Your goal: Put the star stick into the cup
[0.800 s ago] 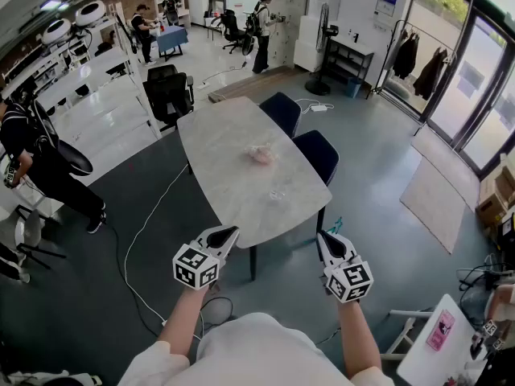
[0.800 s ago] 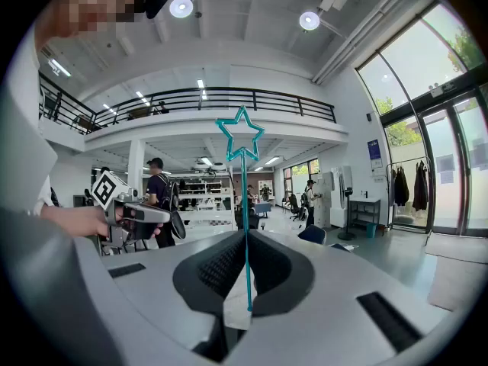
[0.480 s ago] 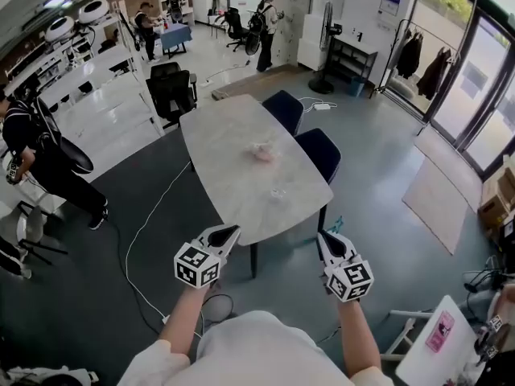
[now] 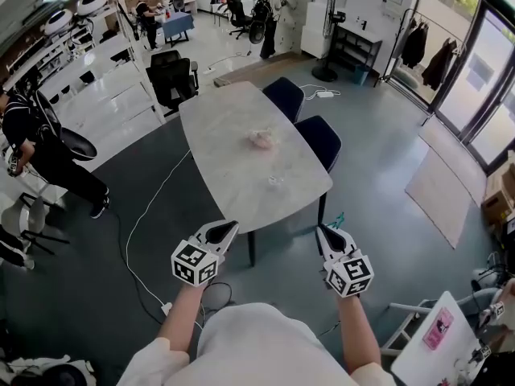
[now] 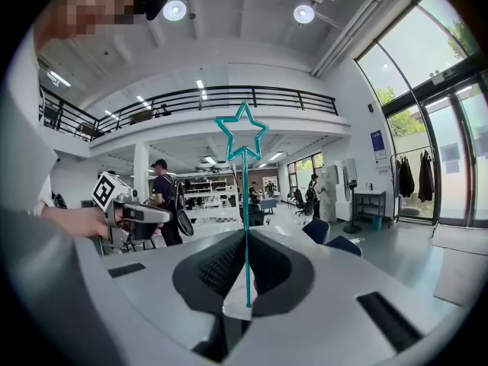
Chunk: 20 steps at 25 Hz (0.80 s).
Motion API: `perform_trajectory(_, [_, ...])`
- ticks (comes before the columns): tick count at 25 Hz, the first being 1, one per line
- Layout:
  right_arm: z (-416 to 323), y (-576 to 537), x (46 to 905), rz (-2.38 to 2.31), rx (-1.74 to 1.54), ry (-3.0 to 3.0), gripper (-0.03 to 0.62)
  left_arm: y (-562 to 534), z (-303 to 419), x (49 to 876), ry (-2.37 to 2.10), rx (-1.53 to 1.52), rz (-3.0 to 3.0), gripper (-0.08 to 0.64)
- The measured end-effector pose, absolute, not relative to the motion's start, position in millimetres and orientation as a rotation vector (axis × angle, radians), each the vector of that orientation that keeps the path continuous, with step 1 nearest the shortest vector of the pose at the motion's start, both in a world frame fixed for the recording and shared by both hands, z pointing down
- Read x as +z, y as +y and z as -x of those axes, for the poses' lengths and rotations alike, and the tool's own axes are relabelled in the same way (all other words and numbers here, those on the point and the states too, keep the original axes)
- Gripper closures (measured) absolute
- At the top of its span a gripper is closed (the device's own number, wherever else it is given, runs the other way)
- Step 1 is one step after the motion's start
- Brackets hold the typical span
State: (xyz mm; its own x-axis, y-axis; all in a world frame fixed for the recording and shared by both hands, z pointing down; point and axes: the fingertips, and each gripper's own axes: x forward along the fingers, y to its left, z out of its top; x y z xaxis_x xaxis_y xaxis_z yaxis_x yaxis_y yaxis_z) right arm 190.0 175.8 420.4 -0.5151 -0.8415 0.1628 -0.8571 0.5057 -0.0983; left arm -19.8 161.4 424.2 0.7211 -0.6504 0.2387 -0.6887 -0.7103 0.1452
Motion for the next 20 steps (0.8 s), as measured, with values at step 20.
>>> perform_trajectory(20, [-209.1, 163.0, 457.2, -1.431, 0.383, -2.647, 0.574, 156.6, 0.5, 454.2, -1.104, 0.281, -2.624, 0.538])
